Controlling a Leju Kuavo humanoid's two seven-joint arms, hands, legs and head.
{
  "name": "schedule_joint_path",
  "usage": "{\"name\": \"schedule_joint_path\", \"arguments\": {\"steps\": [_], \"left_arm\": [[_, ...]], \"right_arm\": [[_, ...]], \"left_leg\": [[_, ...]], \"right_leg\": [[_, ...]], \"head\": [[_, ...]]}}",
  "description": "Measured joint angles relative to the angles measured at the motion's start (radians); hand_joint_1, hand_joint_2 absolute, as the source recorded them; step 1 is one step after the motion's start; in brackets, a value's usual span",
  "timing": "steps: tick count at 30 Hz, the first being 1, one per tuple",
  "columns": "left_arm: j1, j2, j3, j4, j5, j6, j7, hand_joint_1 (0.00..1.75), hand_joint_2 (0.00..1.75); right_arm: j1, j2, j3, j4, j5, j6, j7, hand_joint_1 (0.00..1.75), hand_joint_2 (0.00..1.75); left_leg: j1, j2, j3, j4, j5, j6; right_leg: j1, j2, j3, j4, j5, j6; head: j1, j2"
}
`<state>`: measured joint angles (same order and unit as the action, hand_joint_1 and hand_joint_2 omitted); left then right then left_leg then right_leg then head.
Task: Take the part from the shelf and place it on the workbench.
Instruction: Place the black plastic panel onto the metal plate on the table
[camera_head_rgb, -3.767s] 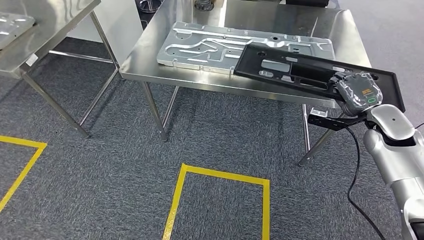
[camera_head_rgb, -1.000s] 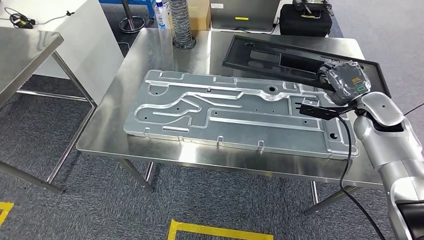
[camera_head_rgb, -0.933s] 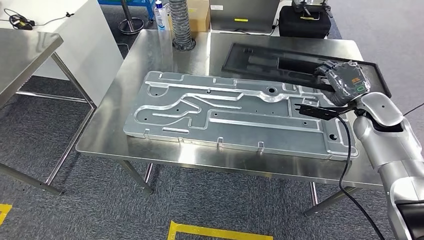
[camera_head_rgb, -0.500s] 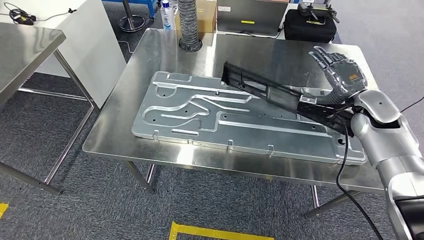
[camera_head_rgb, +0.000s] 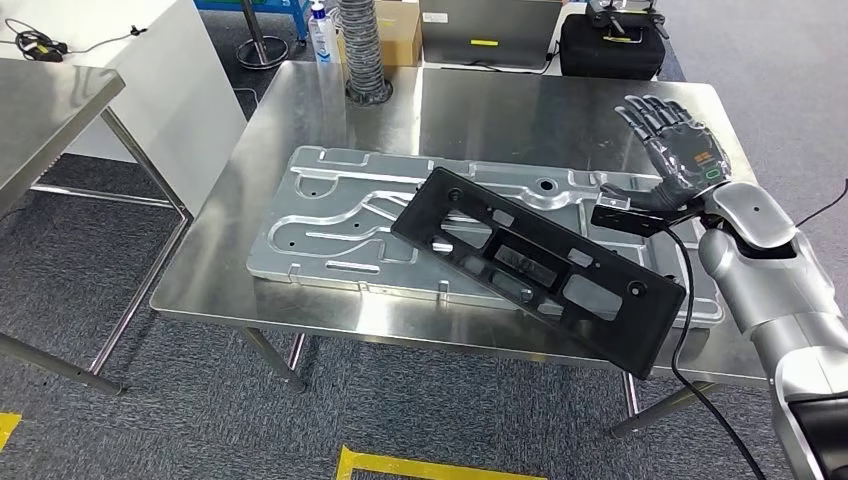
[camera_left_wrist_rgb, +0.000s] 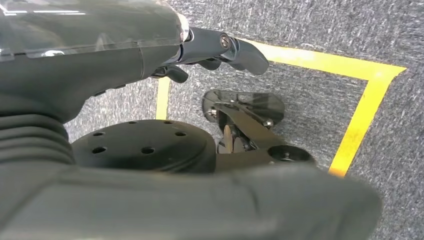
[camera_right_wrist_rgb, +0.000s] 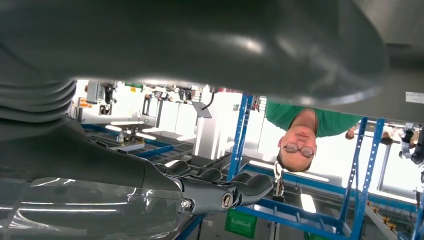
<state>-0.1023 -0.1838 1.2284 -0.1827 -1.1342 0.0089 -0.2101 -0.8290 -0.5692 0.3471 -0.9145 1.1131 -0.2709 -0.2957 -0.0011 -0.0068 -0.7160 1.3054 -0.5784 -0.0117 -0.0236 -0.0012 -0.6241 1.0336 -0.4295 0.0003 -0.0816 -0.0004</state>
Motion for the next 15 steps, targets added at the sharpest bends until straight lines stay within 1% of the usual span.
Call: {"name": "schedule_joint_path", "arguments": {"steps": [1, 2, 3, 4, 5, 6, 8, 9, 10, 11, 12, 13, 14, 15], "left_arm": [[0.000, 0.000, 0.000, 0.000, 0.000, -0.002, 0.000, 0.00, 0.00], [0.000, 0.000, 0.000, 0.000, 0.001, -0.003, 0.000, 0.00, 0.00], [-0.001, 0.000, 0.001, 0.000, 0.003, -0.005, -0.001, 0.00, 0.00], [-0.002, 0.000, 0.001, 0.000, 0.004, -0.006, -0.002, 0.00, 0.00], [-0.003, 0.000, 0.002, 0.000, 0.006, -0.008, -0.002, 0.00, 0.00], [-0.003, 0.000, 0.002, 0.000, 0.007, -0.009, -0.003, 0.00, 0.00], [-0.002, 0.000, 0.004, 0.000, 0.009, -0.011, -0.003, 0.00, 0.00], [-0.002, 0.000, 0.005, 0.000, 0.010, -0.011, -0.003, 0.00, 0.00], [-0.003, 0.000, 0.006, 0.000, 0.010, -0.012, -0.003, 0.00, 0.00], [-0.003, 0.000, 0.006, 0.000, 0.011, -0.013, -0.003, 0.00, 0.00], [-0.004, 0.000, 0.006, 0.000, 0.011, -0.013, -0.003, 0.00, 0.00], [-0.004, 0.000, 0.006, 0.000, 0.011, -0.014, -0.003, 0.00, 0.00], [-0.003, 0.000, 0.006, 0.000, 0.011, -0.015, -0.003, 0.00, 0.00], [-0.003, 0.000, 0.006, 0.000, 0.010, -0.016, -0.003, 0.00, 0.00]], "right_arm": [[0.002, 0.000, 0.000, -0.002, 0.000, 0.000, 0.002, 0.00, 0.00], [0.003, 0.000, 0.000, -0.005, 0.000, 0.000, 0.004, 0.00, 0.00], [0.004, 0.000, -0.001, -0.009, -0.001, 0.000, 0.006, 0.00, 0.00], [0.003, 0.000, -0.001, -0.014, -0.002, 0.001, 0.007, 0.00, 0.00], [0.003, 0.000, -0.002, -0.017, -0.003, 0.001, 0.008, 0.00, 0.00], [0.004, 0.000, -0.002, -0.019, -0.003, 0.003, 0.008, 0.00, 0.00], [0.005, 0.000, -0.002, -0.019, -0.003, 0.007, 0.008, 0.00, 0.00], [0.006, -0.002, -0.002, -0.019, -0.003, 0.009, 0.008, 0.00, 0.00], [0.006, -0.003, -0.002, -0.019, -0.003, 0.011, 0.007, 0.00, 0.00], [0.006, -0.005, -0.002, -0.018, -0.004, 0.011, 0.006, 0.00, 0.00], [0.006, -0.007, -0.002, -0.018, -0.004, 0.011, 0.004, 0.00, 0.00], [0.007, -0.008, -0.002, -0.018, -0.006, 0.011, 0.002, 0.00, 0.00], [0.009, -0.009, -0.002, -0.017, -0.007, 0.011, 0.000, 0.00, 0.00], [0.011, -0.010, -0.002, -0.017, -0.010, 0.011, -0.002, 0.00, 0.00]], "left_leg": [[0.002, 0.000, 0.022, -0.035, 0.022, 0.001], [0.003, 0.000, 0.060, -0.101, 0.054, 0.003], [0.002, -0.001, 0.099, -0.173, 0.079, 0.006], [0.001, -0.001, 0.129, -0.231, 0.098, 0.010], [-0.002, -0.001, 0.146, -0.266, 0.108, 0.014], [-0.005, -0.002, 0.149, -0.278, 0.111, 0.018], [-0.008, -0.001, 0.145, -0.285, 0.126, 0.032], [-0.008, 0.000, 0.142, -0.292, 0.136, 0.041], [-0.008, 0.001, 0.137, -0.299, 0.146, 0.049], [-0.008, 0.002, 0.130, -0.303, 0.155, 0.056], [-0.009, 0.002, 0.121, -0.303, 0.162, 0.060], [-0.011, 0.002, 0.112, -0.303, 0.169, 0.062], [-0.012, 0.002, 0.101, -0.301, 0.176, 0.063], [-0.013, 0.002, 0.090, -0.299, 0.183, 0.063]], "right_leg": [[0.000, 0.000, 0.000, 0.000, 0.001, 0.001], [0.000, 0.000, 0.000, 0.000, 0.002, 0.002], [0.000, 0.000, 0.000, 0.000, 0.003, 0.005], [0.000, 0.001, -0.002, 0.001, 0.006, 0.010], [0.000, 0.002, -0.004, 0.000, 0.010, 0.016], [0.000, 0.002, -0.006, -0.002, 0.014, 0.022], [-0.004, 0.002, -0.009, -0.005, 0.020, 0.037], [-0.006, 0.002, -0.014, 0.002, 0.008, 0.041], [-0.007, 0.001, -0.025, 0.027, -0.018, 0.043], [-0.007, 0.001, -0.041, 0.072, -0.058, 0.043], [-0.006, 0.002, -0.062, 0.135, -0.104, 0.044], [-0.005, 0.002, -0.082, 0.200, -0.141, 0.045], [-0.004, 0.002, -0.092, 0.250, -0.163, 0.046], [-0.004, 0.002, -0.088, 0.271, -0.166, 0.046]], "head": [[0.000, 0.000], [0.000, 0.000], [0.000, 0.000], [0.000, 0.000], [0.000, 0.000], [0.000, 0.000], [0.000, 0.000], [0.000, 0.000], [0.000, 0.000], [0.000, 0.000], [0.000, 0.000], [0.000, 0.000], [0.000, 0.000], [0.000, 0.000]]}}
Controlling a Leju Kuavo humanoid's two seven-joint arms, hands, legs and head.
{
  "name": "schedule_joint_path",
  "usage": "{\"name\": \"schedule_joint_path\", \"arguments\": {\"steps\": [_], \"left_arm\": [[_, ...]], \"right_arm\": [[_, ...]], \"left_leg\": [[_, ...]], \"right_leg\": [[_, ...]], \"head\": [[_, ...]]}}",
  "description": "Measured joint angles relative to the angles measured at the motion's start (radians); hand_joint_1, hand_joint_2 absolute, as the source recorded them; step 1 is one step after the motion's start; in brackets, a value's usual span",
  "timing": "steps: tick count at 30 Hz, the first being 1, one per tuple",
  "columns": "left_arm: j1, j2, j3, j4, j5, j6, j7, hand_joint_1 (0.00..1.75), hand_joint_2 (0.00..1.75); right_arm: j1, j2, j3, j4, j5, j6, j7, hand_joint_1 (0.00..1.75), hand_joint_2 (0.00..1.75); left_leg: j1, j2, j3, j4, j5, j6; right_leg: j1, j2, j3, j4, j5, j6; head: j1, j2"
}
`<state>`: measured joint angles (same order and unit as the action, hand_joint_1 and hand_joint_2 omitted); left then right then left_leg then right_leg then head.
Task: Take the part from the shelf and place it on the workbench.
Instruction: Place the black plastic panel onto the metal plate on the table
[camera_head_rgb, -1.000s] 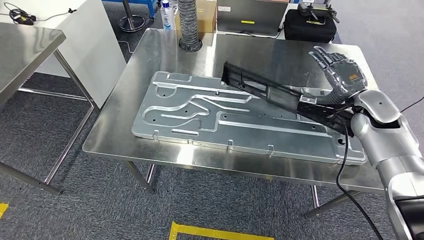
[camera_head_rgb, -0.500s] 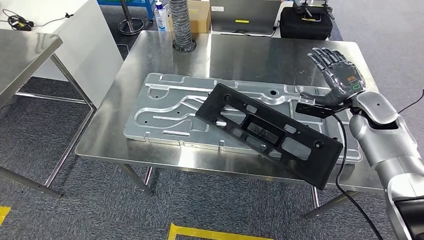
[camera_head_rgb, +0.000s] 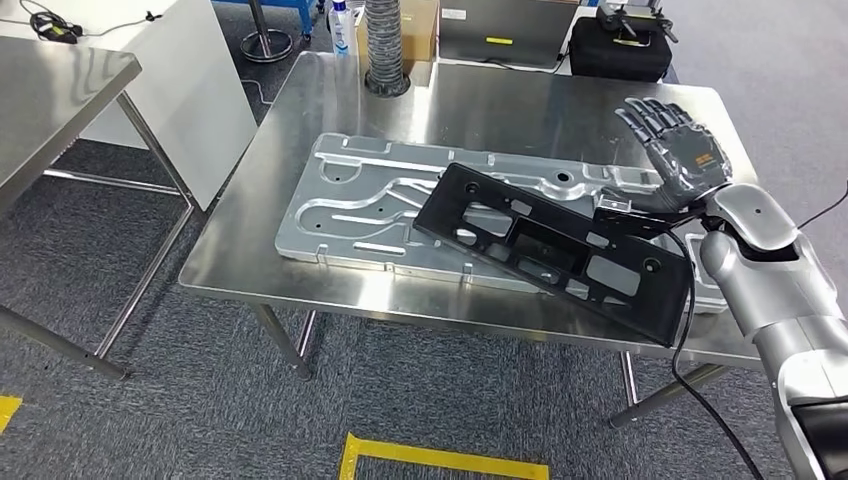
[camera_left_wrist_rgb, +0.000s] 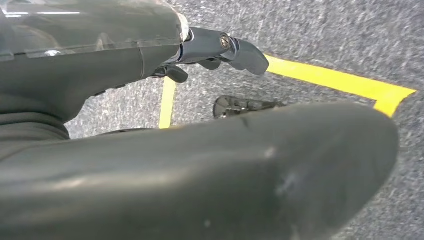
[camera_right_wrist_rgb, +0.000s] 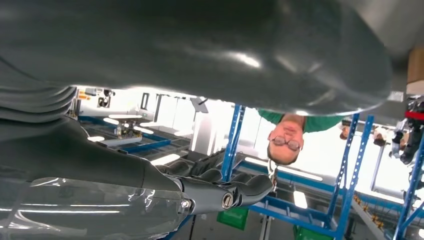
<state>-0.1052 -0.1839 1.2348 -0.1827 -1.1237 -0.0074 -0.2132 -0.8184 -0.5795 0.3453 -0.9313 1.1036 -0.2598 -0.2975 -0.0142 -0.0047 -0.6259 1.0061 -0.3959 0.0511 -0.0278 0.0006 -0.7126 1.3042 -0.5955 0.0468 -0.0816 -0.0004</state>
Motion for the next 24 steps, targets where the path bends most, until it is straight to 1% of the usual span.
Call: {"name": "schedule_joint_path", "arguments": {"steps": [1, 2, 4, 5, 6, 7, 8, 9, 10, 11, 12, 13, 14, 15, 16, 17, 18, 19, 20, 21, 22, 23, 24], "left_arm": [[0.000, 0.000, 0.000, 0.000, 0.000, -0.001, 0.000, 0.00, 0.00], [0.000, 0.000, 0.000, 0.000, -0.001, -0.001, -0.001, 0.00, 0.00], [0.000, 0.000, 0.000, 0.000, -0.002, -0.002, -0.004, 0.00, 0.00], [0.000, 0.000, 0.000, 0.000, -0.003, -0.002, -0.005, 0.00, 0.00], [0.000, -0.001, 0.000, 0.000, -0.003, -0.002, -0.006, 0.00, 0.00], [0.001, -0.001, 0.000, 0.000, -0.003, -0.002, -0.007, 0.00, 0.00], [0.001, -0.001, 0.000, 0.000, -0.003, -0.002, -0.007, 0.00, 0.00], [0.002, -0.001, 0.001, 0.000, -0.002, -0.002, -0.007, 0.00, 0.00], [0.002, -0.001, 0.001, 0.000, -0.001, -0.003, -0.006, 0.00, 0.00], [0.003, -0.001, 0.001, 0.000, 0.000, -0.003, -0.005, 0.00, 0.00], [0.002, -0.001, 0.002, 0.000, 0.002, -0.003, -0.003, 0.00, 0.00], [0.002, -0.001, 0.002, 0.000, 0.003, -0.003, -0.001, 0.00, 0.00], [0.002, -0.001, 0.002, 0.000, 0.004, -0.003, 0.001, 0.00, 0.00], [0.002, -0.001, 0.002, 0.000, 0.004, -0.003, 0.002, 0.00, 0.00], [0.002, -0.001, 0.003, 0.000, 0.005, -0.003, 0.002, 0.00, 0.00], [0.001, -0.001, 0.003, 0.000, 0.005, -0.004, 0.002, 0.00, 0.00], [0.001, -0.001, 0.003, 0.000, 0.005, -0.004, 0.000, 0.00, 0.00], [0.000, -0.001, 0.003, 0.000, 0.005, -0.005, -0.003, 0.00, 0.00], [-0.001, -0.001, 0.003, 0.000, 0.004, -0.006, -0.007, 0.00, 0.00], [-0.002, 0.000, 0.003, 0.000, 0.004, -0.007, -0.011, 0.00, 0.00], [-0.002, 0.000, 0.003, 0.000, 0.002, -0.008, -0.015, 0.00, 0.00], [-0.002, 0.000, 0.003, 0.000, 0.001, -0.010, -0.017, 0.00, 0.00], [-0.002, 0.000, 0.003, 0.000, -0.001, -0.011, -0.018, 0.00, 0.00]], "right_arm": [[0.001, -0.002, 0.000, 0.000, -0.002, 0.000, -0.001, 0.00, 0.00], [0.001, -0.004, 0.000, 0.000, -0.005, 0.000, -0.002, 0.00, 0.00], [0.001, -0.010, -0.001, -0.004, -0.008, 0.000, -0.002, 0.00, 0.00], [0.002, -0.012, -0.002, -0.007, -0.010, 0.000, -0.002, 0.00, 0.00], [0.002, -0.014, -0.002, -0.010, -0.011, 0.001, -0.002, 0.00, 0.00], [0.003, -0.014, -0.003, -0.012, -0.011, 0.002, -0.001, 0.00, 0.00], [0.004, -0.015, -0.003, -0.014, -0.012, 0.003, 0.000, 0.00, 0.00], [0.004, -0.014, -0.003, -0.015, -0.011, 0.004, 0.001, 0.00, 0.00], [0.005, -0.013, -0.003, -0.017, -0.011, 0.005, 0.001, 0.00, 0.00], [0.005, -0.012, -0.003, -0.019, -0.010, 0.007, 0.002, 0.00, 0.00], [0.005, -0.012, -0.003, -0.021, -0.009, 0.008, 0.002, 0.00, 0.00], [0.005, -0.011, -0.003, -0.023, -0.009, 0.009, 0.003, 0.00, 0.00], [0.005, -0.011, -0.003, -0.024, -0.008, 0.011, 0.003, 0.00, 0.00], [0.005, -0.010, -0.002, -0.024, -0.006, 0.012, 0.004, 0.00, 0.00], [0.005, -0.010, -0.002, -0.024, -0.006, 0.013, 0.004, 0.00, 0.00], [0.005, -0.010, -0.002, -0.025, -0.006, 0.013, 0.005, 0.00, 0.00], [0.005, -0.010, -0.002, -0.026, -0.006, 0.013, 0.006, 0.00, 0.00], [0.006, -0.012, -0.003, -0.029, -0.006, 0.012, 0.009, 0.00, 0.00], [0.008, -0.014, -0.004, -0.033, -0.007, 0.012, 0.012, 0.00, 0.00], [0.010, -0.018, -0.005, -0.037, -0.008, 0.012, 0.015, 0.00, 0.00], [0.015, -0.022, -0.007, -0.042, -0.010, 0.012, 0.017, 0.00, 0.00], [0.021, -0.028, -0.009, -0.046, -0.012, 0.013, 0.018, 0.00, 0.00], [0.029, -0.034, -0.011, -0.049, -0.014, 0.013, 0.019, 0.00, 0.00]], "left_leg": [[-0.001, 0.000, -0.012, 0.003, 0.007, -0.001], [-0.001, 0.000, -0.023, 0.008, 0.013, -0.003], [-0.002, -0.001, -0.042, 0.018, 0.023, -0.009], [-0.002, -0.001, -0.047, 0.021, 0.028, -0.014], [-0.003, -0.002, -0.049, 0.022, 0.034, -0.020], [-0.003, -0.002, -0.050, 0.020, 0.042, -0.025], [-0.003, -0.003, -0.051, 0.017, 0.049, -0.031], [-0.002, -0.003, -0.056, 0.020, 0.045, -0.037], [-0.001, -0.003, -0.064, 0.036, 0.022, -0.043], [0.002, -0.003, -0.077, 0.071, -0.019, -0.049], [0.006, -0.002, -0.093, 0.126, -0.072, -0.054], [0.009, -0.002, -0.109, 0.194, -0.121, -0.060], [0.013, -0.002, -0.119, 0.256, -0.151, -0.064], [0.015, -0.002, -0.118, 0.297, -0.157, -0.066], [0.017, -0.002, -0.103, 0.307, -0.142, -0.067], [0.018, -0.002, -0.070, 0.279, -0.117, -0.066], [0.018, -0.002, -0.019, 0.219, -0.096, -0.062], [0.016, -0.003, 0.039, 0.141, -0.092, -0.057], [0.013, -0.004, 0.088, 0.072, -0.096, -0.052], [0.008, -0.005, 0.119, 0.021, -0.102, -0.046], [0.003, -0.005, 0.131, -0.005, -0.107, -0.042], [-0.001, -0.004, 0.127, -0.015, -0.097, -0.035], [-0.002, -0.002, 0.123, -0.025, -0.082, -0.027]], "right_leg": [[0.000, 0.000, 0.024, -0.020, 0.016, 0.000], [0.000, 0.000, 0.065, -0.073, 0.041, -0.002], [0.003, -0.001, 0.157, -0.209, 0.068, -0.007], [0.006, -0.001, 0.184, -0.253, 0.072, -0.010], [0.010, -0.001, 0.195, -0.275, 0.071, -0.015], [0.013, 0.000, 0.194, -0.278, 0.077, -0.020], [0.012, -0.001, 0.189, -0.281, 0.086, -0.027], [0.010, -0.002, 0.183, -0.285, 0.095, -0.034], [0.008, -0.004, 0.175, -0.289, 0.107, -0.041], [0.005, -0.005, 0.165, -0.292, 0.119, -0.047], [0.006, -0.006, 0.152, -0.292, 0.131, -0.050], [0.007, -0.006, 0.138, -0.292, 0.142, -0.051], [0.007, -0.006, 0.124, -0.292, 0.153, -0.051], [0.008, -0.006, 0.110, -0.291, 0.164, -0.050], [0.008, -0.006, 0.096, -0.290, 0.175, -0.048], [0.008, -0.006, 0.082, -0.290, 0.185, -0.046], [0.008, -0.006, 0.071, -0.289, 0.195, -0.043], [0.008, -0.005, 0.061, -0.289, 0.204, -0.039], [0.007, -0.006, 0.055, -0.290, 0.213, -0.034], [0.005, -0.006, 0.052, -0.293, 0.223, -0.028], [0.002, -0.007, 0.050, -0.297, 0.233, -0.021], [-0.001, -0.008, 0.050, -0.305, 0.244, -0.013], [-0.003, -0.008, 0.046, -0.308, 0.244, -0.008]], "head": [[0.000, 0.000], [0.000, 0.000], [0.000, 0.000], [0.000, 0.000], [0.000, 0.000], [0.000, 0.000], [0.000, 0.000], [0.000, 0.000], [0.000, 0.000], [0.000, 0.000], [0.000, 0.000], [0.000, 0.000], [0.000, 0.000], [0.000, 0.000], [0.000, 0.000], [0.000, 0.000], [0.000, 0.000], [0.000, 0.000], [0.000, 0.000], [0.000, 0.000], [0.000, 0.000], [0.000, 0.000], [0.000, 0.000]]}}
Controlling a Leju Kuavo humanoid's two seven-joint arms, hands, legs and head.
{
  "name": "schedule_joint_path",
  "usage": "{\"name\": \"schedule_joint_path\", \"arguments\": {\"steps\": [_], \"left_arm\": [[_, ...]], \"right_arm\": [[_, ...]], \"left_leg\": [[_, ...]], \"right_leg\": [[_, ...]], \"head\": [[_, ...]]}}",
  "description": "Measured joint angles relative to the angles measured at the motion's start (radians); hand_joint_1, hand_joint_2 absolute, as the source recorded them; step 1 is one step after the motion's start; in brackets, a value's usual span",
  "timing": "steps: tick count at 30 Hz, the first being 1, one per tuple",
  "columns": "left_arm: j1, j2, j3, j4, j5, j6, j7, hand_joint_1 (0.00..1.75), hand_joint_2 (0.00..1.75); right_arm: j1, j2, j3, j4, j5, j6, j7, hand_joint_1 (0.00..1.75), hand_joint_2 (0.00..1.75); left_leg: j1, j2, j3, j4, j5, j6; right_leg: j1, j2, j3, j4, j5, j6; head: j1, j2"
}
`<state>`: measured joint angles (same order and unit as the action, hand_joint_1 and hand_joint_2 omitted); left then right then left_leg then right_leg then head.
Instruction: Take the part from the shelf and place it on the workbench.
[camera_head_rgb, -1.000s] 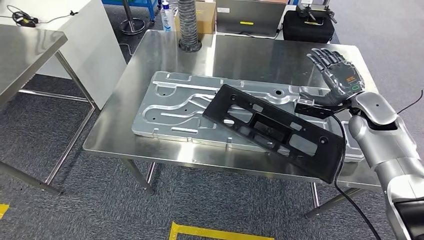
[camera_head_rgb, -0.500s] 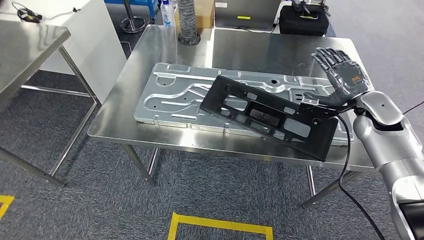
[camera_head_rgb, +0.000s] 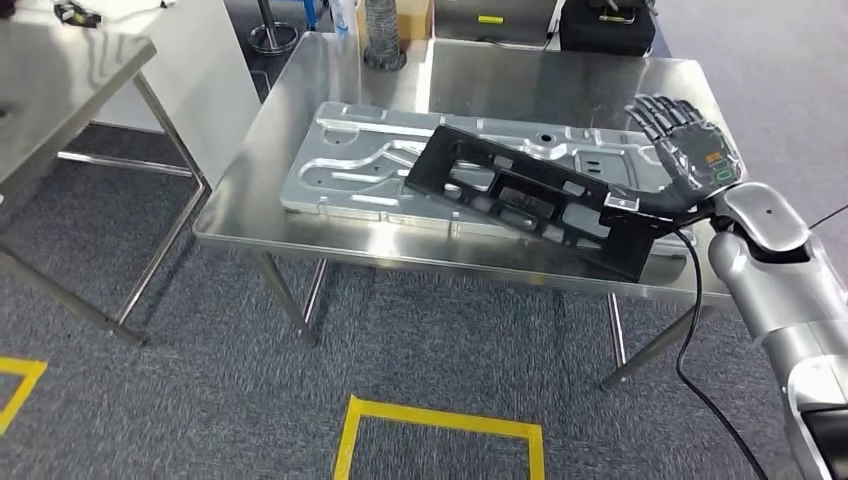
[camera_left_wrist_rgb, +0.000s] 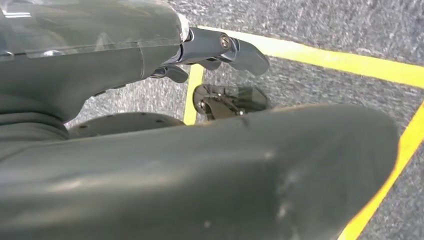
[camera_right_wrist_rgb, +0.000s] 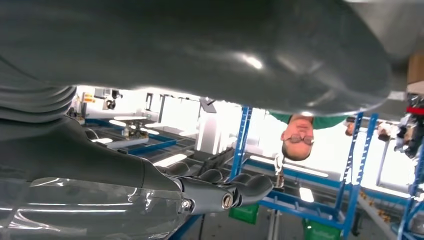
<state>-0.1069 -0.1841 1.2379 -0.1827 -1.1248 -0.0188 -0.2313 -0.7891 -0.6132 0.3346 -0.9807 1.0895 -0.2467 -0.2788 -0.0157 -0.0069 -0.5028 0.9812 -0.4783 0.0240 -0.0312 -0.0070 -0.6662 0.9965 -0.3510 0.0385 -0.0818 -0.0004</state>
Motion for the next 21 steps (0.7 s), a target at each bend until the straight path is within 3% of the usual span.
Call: {"name": "schedule_joint_path", "arguments": {"steps": [1, 2, 4, 5, 6, 7, 8, 10, 12, 15, 17, 20, 21], "left_arm": [[0.000, 0.000, 0.000, 0.000, -0.001, -0.001, 0.000, 0.00, 0.00], [-0.001, 0.000, 0.000, 0.000, -0.002, -0.002, -0.001, 0.00, 0.00], [-0.001, 0.001, 0.000, 0.000, -0.001, -0.004, -0.001, 0.00, 0.00], [-0.001, 0.001, 0.000, 0.000, 0.000, -0.005, 0.000, 0.00, 0.00], [-0.001, 0.001, 0.000, 0.000, 0.000, -0.005, 0.000, 0.00, 0.00], [-0.001, 0.001, 0.000, 0.000, 0.001, -0.006, 0.001, 0.00, 0.00], [-0.001, 0.001, 0.000, 0.000, 0.002, -0.006, 0.002, 0.00, 0.00], [-0.001, 0.001, 0.000, 0.000, 0.003, -0.006, 0.002, 0.00, 0.00], [-0.002, 0.002, 0.001, 0.000, 0.005, -0.006, 0.003, 0.00, 0.00], [0.000, 0.003, 0.006, 0.000, 0.012, -0.005, 0.004, 0.00, 0.00], [0.002, 0.004, 0.011, 0.000, 0.016, -0.005, 0.005, 0.00, 0.00], [0.003, 0.004, 0.015, 0.000, 0.017, -0.007, 0.007, 0.00, 0.00], [0.003, 0.004, 0.016, 0.000, 0.017, -0.007, 0.007, 0.00, 0.00]], "right_arm": [[0.007, -0.007, -0.002, -0.003, -0.001, 0.001, 0.000, 0.00, 0.00], [0.012, -0.013, -0.005, -0.005, -0.003, 0.002, 0.000, 0.00, 0.00], [0.013, -0.022, -0.008, -0.008, -0.004, 0.008, 0.001, 0.00, 0.00], [0.010, -0.025, -0.009, -0.010, -0.004, 0.015, 0.000, 0.00, 0.00], [0.006, -0.028, -0.009, -0.010, -0.005, 0.023, 0.000, 0.00, 0.00], [-0.001, -0.032, -0.010, -0.010, -0.006, 0.032, -0.001, 0.00, 0.00], [-0.009, -0.036, -0.010, -0.010, -0.007, 0.039, -0.002, 0.00, 0.00], [-0.030, -0.041, -0.009, -0.011, -0.009, 0.045, -0.004, 0.00, 0.00], [-0.047, -0.045, -0.008, -0.012, -0.011, 0.051, -0.006, 0.00, 0.00], [-0.071, -0.050, 0.000, -0.017, -0.017, 0.068, -0.008, 0.00, 0.00], [-0.090, -0.058, 0.006, -0.032, -0.026, 0.083, -0.002, 0.00, 0.00], [-0.102, -0.098, 0.005, -0.084, -0.049, 0.101, 0.028, 0.00, 0.00], [-0.100, -0.118, 0.000, -0.107, -0.061, 0.105, 0.039, 0.00, 0.00]], "left_leg": [[0.000, 0.002, -0.006, -0.010, 0.014, 0.010], [0.002, 0.005, -0.014, -0.019, 0.030, 0.018], [0.002, 0.008, -0.039, -0.022, 0.054, 0.026], [0.002, 0.010, -0.053, -0.021, 0.064, 0.026], [0.001, 0.011, -0.068, -0.018, 0.073, 0.025], [0.002, 0.012, -0.082, -0.013, 0.080, 0.023], [0.003, 0.013, -0.096, -0.007, 0.086, 0.020], [0.005, 0.014, -0.122, 0.012, 0.092, 0.011], [0.004, 0.014, -0.144, 0.032, 0.097, 0.000], [0.001, 0.011, -0.164, 0.045, 0.107, -0.019], [0.004, 0.011, -0.184, 0.087, 0.062, -0.031], [0.010, 0.011, -0.231, 0.272, -0.073, -0.043], [0.011, 0.011, -0.237, 0.324, -0.095, -0.041]], "right_leg": [[-0.001, 0.001, -0.007, 0.010, -0.017, 0.003], [0.000, 0.003, -0.019, 0.038, -0.053, 0.003], [0.001, 0.005, -0.055, 0.159, -0.155, 0.003], [0.001, 0.006, -0.070, 0.225, -0.188, 0.005], [0.000, 0.006, -0.074, 0.274, -0.200, 0.007], [-0.002, 0.006, -0.063, 0.290, -0.189, 0.010], [-0.004, 0.006, -0.033, 0.266, -0.164, 0.014], [-0.008, 0.004, 0.061, 0.143, -0.129, 0.023], [-0.005, 0.007, 0.120, 0.043, -0.138, 0.021], [-0.002, 0.007, 0.111, 0.031, -0.144, 0.001], [-0.004, 0.005, 0.095, 0.033, -0.131, -0.018], [0.005, -0.001, 0.073, 0.034, -0.110, -0.034], [0.009, -0.002, 0.064, 0.034, -0.103, -0.036]], "head": [[0.000, 0.000], [0.000, 0.000], [0.000, 0.000], [0.000, 0.000], [0.000, 0.000], [0.000, 0.000], [0.000, 0.000], [0.000, 0.000], [0.000, 0.000], [0.000, 0.000], [0.000, 0.000], [0.000, 0.000], [0.000, 0.000]]}}
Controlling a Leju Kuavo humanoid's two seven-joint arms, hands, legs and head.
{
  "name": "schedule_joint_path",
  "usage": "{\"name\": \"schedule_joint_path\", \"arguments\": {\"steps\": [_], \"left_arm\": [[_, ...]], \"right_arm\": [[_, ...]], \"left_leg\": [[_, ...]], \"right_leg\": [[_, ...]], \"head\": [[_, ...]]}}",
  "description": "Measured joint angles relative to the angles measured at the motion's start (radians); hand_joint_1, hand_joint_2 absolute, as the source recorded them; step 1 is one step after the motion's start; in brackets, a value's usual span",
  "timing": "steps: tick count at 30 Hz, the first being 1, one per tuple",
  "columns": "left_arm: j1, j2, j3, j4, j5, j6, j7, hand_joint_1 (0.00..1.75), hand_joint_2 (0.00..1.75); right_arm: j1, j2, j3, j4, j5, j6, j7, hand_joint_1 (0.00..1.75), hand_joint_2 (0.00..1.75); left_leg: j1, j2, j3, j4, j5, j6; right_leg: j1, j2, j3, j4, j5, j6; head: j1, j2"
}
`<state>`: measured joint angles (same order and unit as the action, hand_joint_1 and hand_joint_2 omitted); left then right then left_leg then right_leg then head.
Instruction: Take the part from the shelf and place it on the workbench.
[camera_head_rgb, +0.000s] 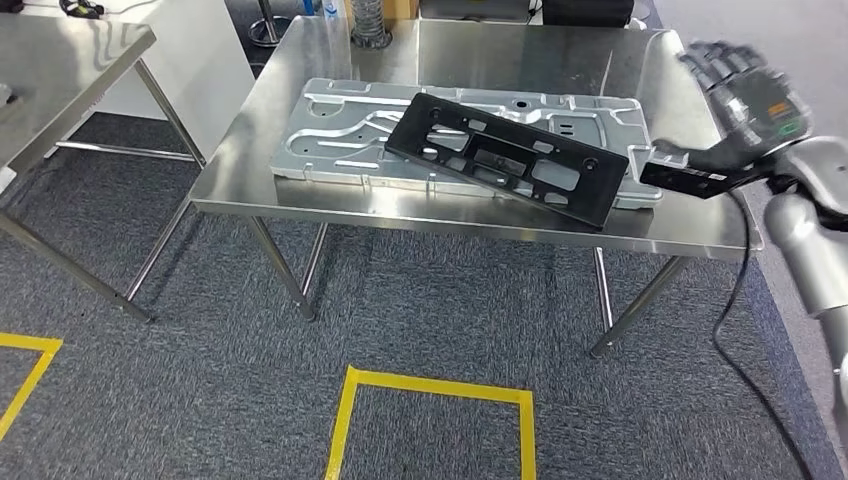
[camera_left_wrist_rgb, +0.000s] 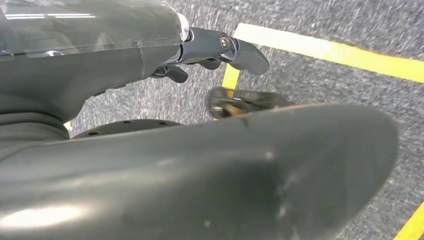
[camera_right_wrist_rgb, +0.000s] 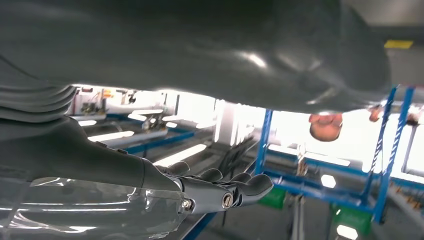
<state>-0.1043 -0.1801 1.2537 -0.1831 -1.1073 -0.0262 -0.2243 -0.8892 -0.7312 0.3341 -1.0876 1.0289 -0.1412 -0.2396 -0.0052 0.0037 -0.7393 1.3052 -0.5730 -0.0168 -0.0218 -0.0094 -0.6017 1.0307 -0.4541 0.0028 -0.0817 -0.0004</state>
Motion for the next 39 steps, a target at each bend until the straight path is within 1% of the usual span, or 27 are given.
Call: {"name": "schedule_joint_path", "arguments": {"steps": [1, 2, 4, 6, 8, 10, 11, 14, 15, 16, 17, 18, 19, 20, 22, 24, 25, 26, 29, 30, 31, 33, 34, 35, 37, 38, 39], "left_arm": [[0.000, 0.000, 0.001, 0.000, 0.000, -0.001, 0.000, 0.00, 0.00], [0.000, 0.000, 0.001, 0.000, 0.000, -0.001, 0.001, 0.00, 0.00], [0.000, 0.001, 0.004, 0.000, 0.004, 0.000, 0.001, 0.00, 0.00], [0.000, 0.003, 0.007, 0.000, 0.008, 0.004, 0.000, 0.00, 0.00], [0.001, 0.004, 0.011, 0.000, 0.010, 0.007, -0.002, 0.00, 0.00], [0.002, 0.002, 0.015, 0.000, 0.010, 0.008, -0.002, 0.00, 0.00], [0.002, 0.001, 0.017, 0.000, 0.011, 0.010, -0.002, 0.00, 0.00], [0.002, -0.002, 0.021, 0.000, 0.009, 0.014, 0.001, 0.00, 0.00], [0.002, -0.003, 0.022, 0.000, 0.008, 0.016, 0.003, 0.00, 0.00], [0.003, -0.006, 0.022, 0.000, 0.007, 0.017, 0.005, 0.00, 0.00], [0.004, -0.007, 0.023, 0.000, 0.006, 0.018, 0.008, 0.00, 0.00], [0.004, -0.009, 0.023, 0.000, 0.005, 0.019, 0.012, 0.00, 0.00], [0.004, -0.009, 0.023, 0.000, 0.005, 0.020, 0.016, 0.00, 0.00], [0.004, -0.009, 0.023, 0.000, 0.004, 0.021, 0.018, 0.00, 0.00], [0.002, -0.011, 0.024, 0.000, 0.003, 0.023, 0.020, 0.00, 0.00], [0.001, -0.013, 0.024, 0.000, 0.000, 0.024, 0.019, 0.00, 0.00], [0.000, -0.014, 0.025, 0.000, -0.002, 0.025, 0.018, 0.00, 0.00], [-0.002, -0.015, 0.025, 0.000, -0.003, 0.027, 0.018, 0.00, 0.00], [-0.004, -0.014, 0.024, 0.000, -0.015, 0.031, 0.016, 0.00, 0.00], [-0.005, -0.013, 0.023, 0.000, -0.021, 0.032, 0.017, 0.00, 0.00], [-0.005, -0.012, 0.022, 0.000, -0.028, 0.033, 0.017, 0.00, 0.00], [-0.007, -0.008, 0.017, 0.000, -0.043, 0.034, 0.020, 0.00, 0.00], [-0.009, -0.006, 0.012, 0.000, -0.051, 0.033, 0.021, 0.00, 0.00], [-0.011, -0.004, 0.006, 0.000, -0.058, 0.033, 0.023, 0.00, 0.00], [-0.017, 0.000, -0.006, 0.000, -0.069, 0.032, 0.024, 0.00, 0.00], [-0.019, 0.002, -0.011, 0.000, -0.073, 0.033, 0.024, 0.00, 0.00], [-0.020, 0.003, -0.015, 0.000, -0.076, 0.033, 0.024, 0.00, 0.00]], "right_arm": [[0.007, -0.024, -0.010, -0.026, -0.014, 0.004, 0.008, 0.00, 0.00], [0.018, -0.050, -0.026, -0.053, -0.030, 0.009, 0.013, 0.00, 0.00], [0.052, -0.109, -0.076, -0.107, -0.066, 0.017, 0.015, 0.00, 0.00], [0.117, -0.166, -0.155, -0.151, -0.108, 0.011, 0.016, 0.00, 0.00], [0.221, -0.210, -0.268, -0.183, -0.150, -0.015, 0.010, 0.00, 0.00], [0.355, -0.234, -0.410, -0.202, -0.179, -0.042, 0.001, 0.00, 0.00], [0.424, -0.239, -0.492, -0.206, -0.191, -0.054, -0.010, 0.00, 0.00], [0.619, -0.216, -0.744, -0.181, -0.229, -0.087, -0.077, 0.00, 0.00], [0.672, -0.194, -0.821, -0.154, -0.237, -0.093, -0.105, 0.00, 0.00], [0.717, -0.166, -0.894, -0.119, -0.241, -0.098, -0.132, 0.00, 0.00], [0.752, -0.135, -0.960, -0.080, -0.241, -0.101, -0.157, 0.00, 0.00], [0.775, -0.104, -1.021, -0.034, -0.238, -0.109, -0.184, 0.00, 0.00], [0.788, -0.074, -1.073, 0.017, -0.233, -0.123, -0.215, 0.00, 0.00], [0.791, -0.043, -1.120, 0.076, -0.227, -0.141, -0.247, 0.00, 0.00], [0.788, 0.025, -1.204, 0.219, -0.219, -0.169, -0.279, 0.00, 0.00], [0.791, 0.097, -1.272, 0.361, -0.217, -0.175, -0.252, 0.00, 0.00], [0.791, 0.137, -1.298, 0.424, -0.218, -0.173, -0.225, 0.00, 0.00], [0.793, 0.176, -1.321, 0.481, -0.219, -0.171, -0.196, 0.00, 0.00], [0.798, 0.300, -1.380, 0.620, -0.244, -0.142, -0.112, 0.00, 0.00], [0.800, 0.346, -1.399, 0.658, -0.259, -0.129, -0.085, 0.00, 0.00], [0.800, 0.393, -1.417, 0.693, -0.273, -0.114, -0.057, 0.00, 0.00], [0.801, 0.476, -1.450, 0.746, -0.292, -0.089, -0.004, 0.00, 0.00], [0.800, 0.513, -1.464, 0.767, -0.299, -0.076, 0.021, 0.00, 0.00], [0.800, 0.550, -1.475, 0.784, -0.304, -0.065, 0.040, 0.00, 0.00], [0.799, 0.622, -1.494, 0.811, -0.312, -0.039, 0.059, 0.00, 0.00], [0.798, 0.659, -1.500, 0.823, -0.315, -0.022, 0.061, 0.00, 0.00], [0.797, 0.687, -1.504, 0.834, -0.316, -0.005, 0.060, 0.00, 0.00]], "left_leg": [[-0.001, 0.000, 0.010, 0.021, 0.000, 0.005], [-0.004, -0.001, 0.037, 0.003, 0.017, 0.013], [-0.015, -0.007, 0.135, -0.126, 0.057, 0.039], [-0.026, -0.016, 0.227, -0.265, 0.060, 0.058], [-0.032, -0.022, 0.253, -0.320, 0.063, 0.065], [-0.031, -0.025, 0.251, -0.348, 0.097, 0.075], [-0.029, -0.024, 0.248, -0.364, 0.116, 0.080], [-0.026, -0.022, 0.212, -0.378, 0.160, 0.085], [-0.025, -0.022, 0.195, -0.374, 0.170, 0.085], [-0.024, -0.021, 0.176, -0.367, 0.180, 0.084], [-0.021, -0.020, 0.153, -0.358, 0.189, 0.081], [-0.019, -0.017, 0.127, -0.344, 0.198, 0.078], [-0.016, -0.014, 0.101, -0.326, 0.205, 0.072], [-0.013, -0.010, 0.078, -0.307, 0.210, 0.066], [-0.007, -0.005, 0.056, -0.279, 0.217, 0.054], [0.002, -0.003, 0.053, -0.272, 0.228, 0.040], [0.006, -0.002, 0.048, -0.264, 0.218, 0.037], [0.009, -0.003, 0.040, -0.245, 0.189, 0.036], [0.003, -0.009, 0.012, -0.096, 0.021, 0.043], [0.000, -0.010, 0.008, -0.034, -0.012, 0.043], [-0.003, -0.012, 0.012, 0.014, -0.015, 0.042], [-0.005, -0.012, 0.059, 0.030, 0.038, 0.043], [-0.006, -0.012, 0.112, -0.017, 0.057, 0.045], [-0.008, -0.013, 0.190, -0.102, 0.050, 0.049], [-0.014, -0.014, 0.347, -0.300, -0.003, 0.055], [-0.019, -0.014, 0.391, -0.362, -0.019, 0.058], [-0.022, -0.012, 0.402, -0.390, -0.017, 0.062]], "right_leg": [[0.005, -0.002, -0.009, 0.000, 0.007, -0.001], [0.009, -0.003, -0.017, 0.001, 0.014, -0.002], [0.014, -0.006, -0.033, 0.000, 0.029, -0.003], [0.012, -0.011, -0.041, -0.005, 0.045, 0.003], [0.005, -0.017, -0.040, -0.018, 0.065, 0.015], [0.003, -0.016, -0.039, -0.030, 0.070, 0.026], [0.004, -0.011, -0.044, -0.020, 0.046, 0.030], [0.001, 0.004, -0.074, 0.122, -0.095, 0.043], [-0.001, 0.005, -0.080, 0.179, -0.119, 0.048], [-0.004, 0.006, -0.076, 0.217, -0.117, 0.054], [-0.008, 0.005, -0.060, 0.226, -0.092, 0.059], [-0.012, 0.004, -0.028, 0.202, -0.061, 0.065], [-0.016, 0.002, 0.018, 0.147, -0.048, 0.071], [-0.013, -0.001, 0.070, 0.073, -0.058, 0.072], [0.001, 0.002, 0.135, -0.023, -0.095, 0.054], [0.014, 0.012, 0.138, -0.031, -0.093, 0.024], [0.018, 0.012, 0.131, -0.031, -0.083, 0.013], [0.021, 0.012, 0.120, -0.032, -0.071, 0.003], [0.030, 0.013, 0.074, -0.034, -0.027, -0.014], [0.034, 0.013, 0.055, -0.034, -0.011, -0.016], [0.036, 0.014, 0.032, -0.033, 0.006, -0.018], [0.040, 0.015, -0.020, -0.033, 0.043, -0.019], [0.040, 0.016, -0.045, -0.032, 0.063, -0.019], [0.040, 0.018, -0.064, -0.031, 0.080, -0.017], [0.038, 0.018, -0.085, -0.031, 0.110, -0.011], [0.036, 0.018, -0.087, -0.034, 0.125, -0.007], [0.032, 0.017, -0.088, -0.041, 0.143, -0.002]], "head": [[0.000, 0.000], [0.000, 0.000], [0.000, 0.000], [0.000, 0.000], [0.000, 0.000], [0.000, 0.000], [0.000, 0.000], [0.000, 0.000], [0.000, 0.000], [0.000, 0.000], [0.000, 0.000], [0.000, 0.000], [0.000, 0.000], [0.001, 0.000], [0.000, 0.000], [-0.002, 0.000], [-0.002, 0.000], [-0.002, 0.000], [-0.003, 0.000], [-0.003, 0.000], [-0.002, 0.000], [-0.003, 0.000], [-0.002, 0.000], [-0.003, 0.000], [-0.002, 0.000], [-0.002, 0.000], [-0.002, 0.000]]}}
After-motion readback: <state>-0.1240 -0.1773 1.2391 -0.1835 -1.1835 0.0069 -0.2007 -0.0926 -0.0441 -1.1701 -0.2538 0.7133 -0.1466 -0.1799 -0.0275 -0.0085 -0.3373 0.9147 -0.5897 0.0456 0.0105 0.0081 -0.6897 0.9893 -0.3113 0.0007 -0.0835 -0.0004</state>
